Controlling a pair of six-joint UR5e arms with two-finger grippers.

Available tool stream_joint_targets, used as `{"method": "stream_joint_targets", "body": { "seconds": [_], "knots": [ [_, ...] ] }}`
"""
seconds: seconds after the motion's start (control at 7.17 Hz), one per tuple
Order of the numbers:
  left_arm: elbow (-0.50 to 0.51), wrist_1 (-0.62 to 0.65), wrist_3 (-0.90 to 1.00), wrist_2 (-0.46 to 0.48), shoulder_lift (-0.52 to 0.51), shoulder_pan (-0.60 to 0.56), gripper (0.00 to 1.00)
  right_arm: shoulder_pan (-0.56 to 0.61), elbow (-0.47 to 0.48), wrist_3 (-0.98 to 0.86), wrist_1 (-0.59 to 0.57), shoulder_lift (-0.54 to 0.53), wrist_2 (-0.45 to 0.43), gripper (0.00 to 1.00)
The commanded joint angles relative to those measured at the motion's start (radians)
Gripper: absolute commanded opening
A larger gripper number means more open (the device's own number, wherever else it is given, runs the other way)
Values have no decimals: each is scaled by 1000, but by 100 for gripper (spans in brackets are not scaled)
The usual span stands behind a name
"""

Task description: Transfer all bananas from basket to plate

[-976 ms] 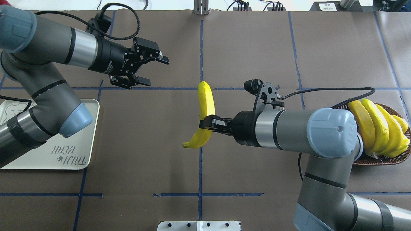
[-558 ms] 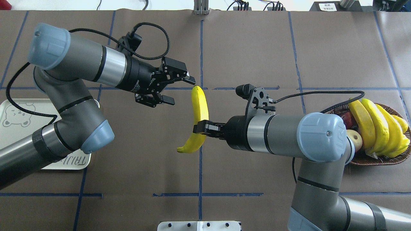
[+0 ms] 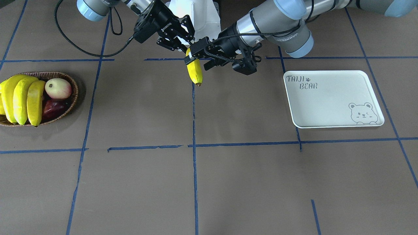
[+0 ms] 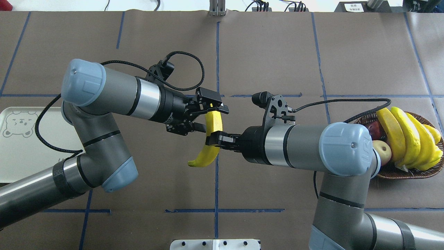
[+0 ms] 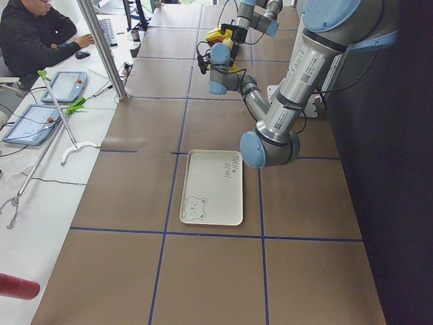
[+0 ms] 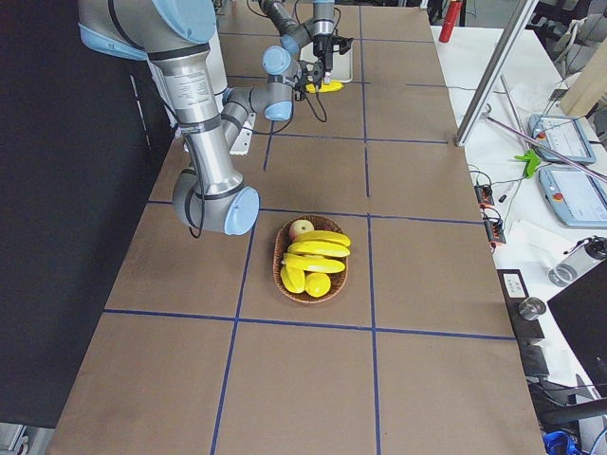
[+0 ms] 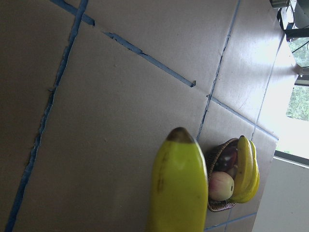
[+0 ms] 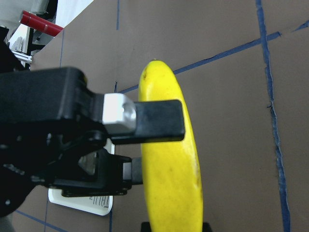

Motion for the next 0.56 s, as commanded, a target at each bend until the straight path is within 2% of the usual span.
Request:
{"method": "stream_joint_targets", "body": {
  "seconds": [0.0, 0.14, 0.28, 0.42],
  "knots": [
    [0, 1, 47, 5, 4, 3, 1, 1, -1, 0, 2, -2, 4, 3],
    [2, 7, 84, 5, 4, 1, 0, -2, 1, 2, 3, -1, 5, 39],
    [5, 7, 86, 5, 5, 1, 0, -5, 2, 3, 3, 1, 1, 99],
    [5, 9, 86, 5, 5, 1, 0, -4, 5, 3, 3, -1, 2, 100]
  ]
}}
